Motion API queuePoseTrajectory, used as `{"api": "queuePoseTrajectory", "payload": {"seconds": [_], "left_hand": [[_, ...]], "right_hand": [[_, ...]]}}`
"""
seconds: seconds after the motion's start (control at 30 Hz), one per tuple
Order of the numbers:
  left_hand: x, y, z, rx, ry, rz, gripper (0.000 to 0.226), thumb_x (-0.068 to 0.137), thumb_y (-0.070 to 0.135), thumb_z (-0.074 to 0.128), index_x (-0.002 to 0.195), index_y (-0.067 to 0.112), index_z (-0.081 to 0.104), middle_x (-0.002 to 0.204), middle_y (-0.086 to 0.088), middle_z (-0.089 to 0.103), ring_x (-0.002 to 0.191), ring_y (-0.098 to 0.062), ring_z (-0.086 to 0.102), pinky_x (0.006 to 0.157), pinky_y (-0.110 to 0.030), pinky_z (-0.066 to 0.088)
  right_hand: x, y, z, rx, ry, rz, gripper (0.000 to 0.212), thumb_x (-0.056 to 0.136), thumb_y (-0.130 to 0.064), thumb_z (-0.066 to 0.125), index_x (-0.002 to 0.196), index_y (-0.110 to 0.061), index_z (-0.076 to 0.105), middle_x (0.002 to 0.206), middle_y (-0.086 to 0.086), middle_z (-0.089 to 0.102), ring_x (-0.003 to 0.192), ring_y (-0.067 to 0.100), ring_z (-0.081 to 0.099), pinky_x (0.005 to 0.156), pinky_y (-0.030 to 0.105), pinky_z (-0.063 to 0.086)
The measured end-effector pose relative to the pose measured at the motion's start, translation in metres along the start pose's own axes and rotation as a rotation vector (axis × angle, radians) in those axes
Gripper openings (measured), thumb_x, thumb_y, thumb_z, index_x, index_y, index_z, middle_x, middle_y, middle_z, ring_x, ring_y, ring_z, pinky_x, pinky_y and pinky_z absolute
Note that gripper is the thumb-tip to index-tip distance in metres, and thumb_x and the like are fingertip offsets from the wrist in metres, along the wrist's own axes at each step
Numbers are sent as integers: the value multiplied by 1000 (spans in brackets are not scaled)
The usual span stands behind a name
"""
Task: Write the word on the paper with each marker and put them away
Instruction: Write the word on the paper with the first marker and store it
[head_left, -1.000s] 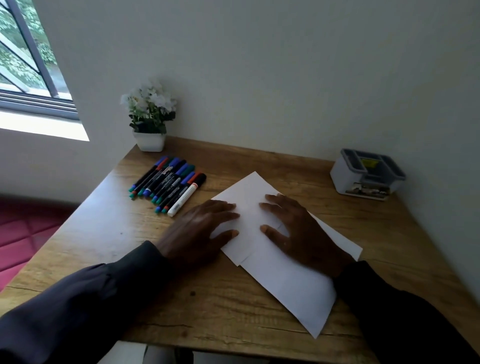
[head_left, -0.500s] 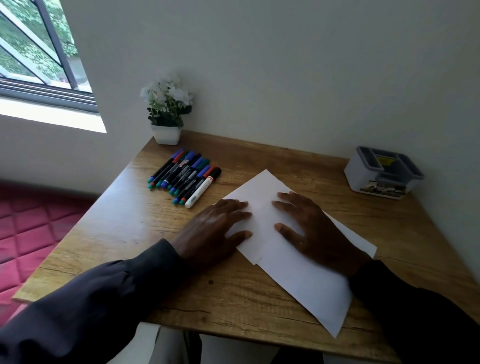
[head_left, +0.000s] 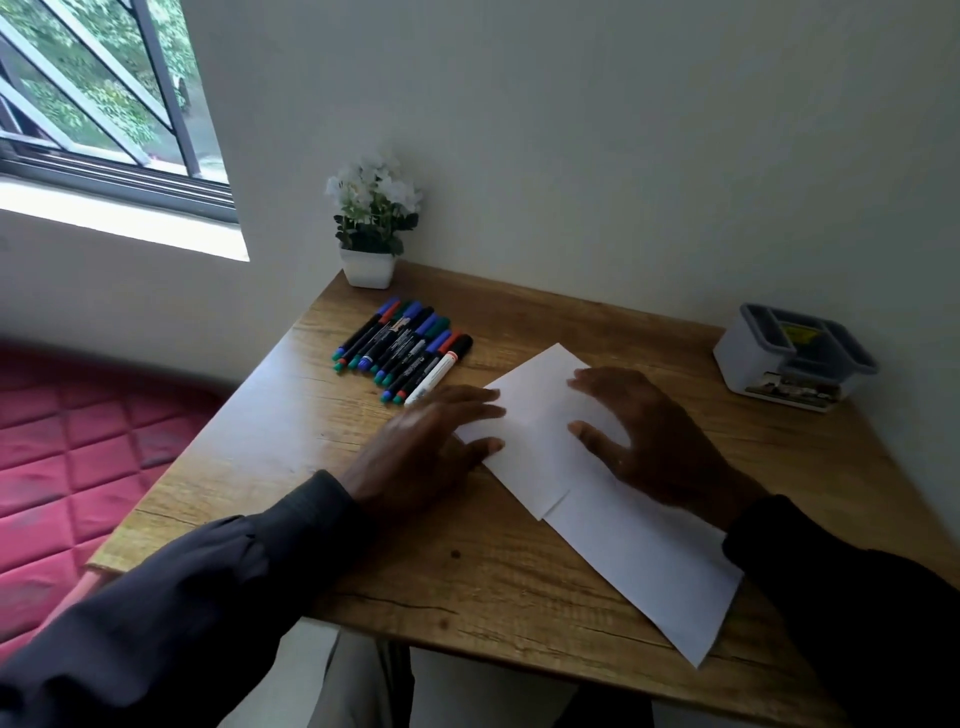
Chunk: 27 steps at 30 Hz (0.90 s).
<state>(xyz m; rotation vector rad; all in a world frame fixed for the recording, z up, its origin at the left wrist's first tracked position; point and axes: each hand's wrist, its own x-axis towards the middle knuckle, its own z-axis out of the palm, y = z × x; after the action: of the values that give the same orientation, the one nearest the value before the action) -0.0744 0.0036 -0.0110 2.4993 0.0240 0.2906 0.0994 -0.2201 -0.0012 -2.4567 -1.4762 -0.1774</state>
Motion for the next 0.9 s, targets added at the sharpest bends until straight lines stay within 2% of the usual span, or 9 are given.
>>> {"api": "queuePoseTrajectory", "payload": {"seconds": [0.13,0.2,0.23,0.37,0.43,0.53,0.63,0.8,0.9], "left_hand": [[-13,-12,-13,-64,174,-15,40,94,37,59,134,31,57,144,12,51,129,-3,48,101,-32,51],[-19,-19,-20,-72,264,-22,40,93,29,63,133,26,60,140,9,56,124,-4,54,98,-35,54],[-22,-23,-23,-68,299,-23,40,92,22,65,132,25,61,138,8,59,124,-5,54,99,-35,53],[-30,-32,-32,-45,363,-28,37,91,14,69,127,22,65,131,7,64,121,-6,58,98,-38,54],[-33,-35,-34,-34,387,-22,35,90,17,69,126,21,66,129,7,65,120,-5,58,96,-37,55],[-33,-39,-36,-23,408,-21,36,89,16,71,124,21,67,127,7,66,120,-5,59,95,-37,55],[-33,-42,-38,-19,429,-40,36,88,16,72,124,22,67,128,5,66,122,-8,59,97,-41,55],[-33,-41,-42,-31,474,-72,38,87,8,72,123,21,67,128,-2,66,121,-16,60,95,-42,56],[-29,-35,-45,-59,515,-83,36,87,6,70,121,19,69,126,-4,67,114,-17,64,90,-36,57]], "right_hand": [[40,-23,-10,15,24,-114,37,96,-35,57,122,-11,70,118,7,73,104,23,70,90,35,59],[65,-38,-4,-30,-2,-219,21,96,-19,64,110,-7,73,101,11,75,87,25,71,74,31,57],[78,-47,0,-61,-11,-262,18,94,-11,66,111,-5,72,101,12,74,86,27,70,72,32,56],[117,-77,19,-47,-43,-361,33,95,-3,63,127,-10,66,120,11,70,102,26,67,83,36,57],[125,-85,26,-19,-51,-388,35,93,1,65,126,-11,66,123,10,68,104,25,67,83,32,55],[127,-88,32,-14,-74,-399,33,90,5,66,119,-10,68,122,11,67,104,27,66,83,39,58],[126,-83,35,-9,-92,-391,30,92,3,63,119,-9,69,127,11,64,111,25,63,88,34,54],[120,-69,33,-82,-75,-468,30,90,5,62,116,-8,70,124,13,64,115,26,58,93,39,54],[113,-56,30,-69,111,-501,32,91,6,51,114,-7,70,110,15,67,105,28,61,90,42,53]]}}
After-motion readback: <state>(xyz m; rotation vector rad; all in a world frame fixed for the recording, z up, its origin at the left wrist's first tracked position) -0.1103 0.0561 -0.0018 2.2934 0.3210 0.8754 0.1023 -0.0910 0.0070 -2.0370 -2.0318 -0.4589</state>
